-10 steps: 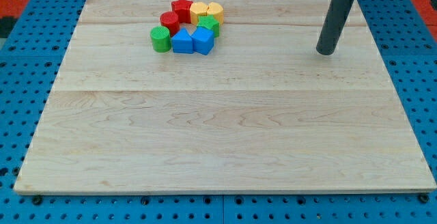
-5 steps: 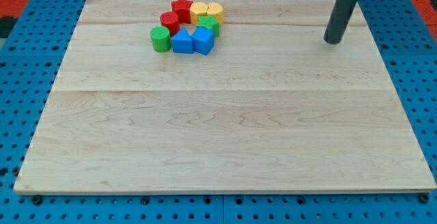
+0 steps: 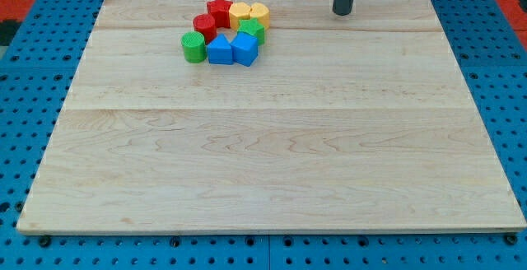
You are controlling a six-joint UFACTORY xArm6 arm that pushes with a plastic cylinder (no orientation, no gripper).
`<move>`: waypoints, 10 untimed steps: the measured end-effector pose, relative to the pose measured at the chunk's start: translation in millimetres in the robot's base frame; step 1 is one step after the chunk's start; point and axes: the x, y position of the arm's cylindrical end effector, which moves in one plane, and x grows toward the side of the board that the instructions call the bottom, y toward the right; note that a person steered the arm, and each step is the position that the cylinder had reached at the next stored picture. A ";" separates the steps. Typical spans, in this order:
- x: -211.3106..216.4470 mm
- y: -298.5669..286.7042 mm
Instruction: Point your arm towards the green star
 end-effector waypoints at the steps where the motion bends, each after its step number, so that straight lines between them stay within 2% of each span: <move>1: -1.3 0.0; 5: 0.5 -0.2; 8: 44.9 -70.2; 10: 50.7 -108.7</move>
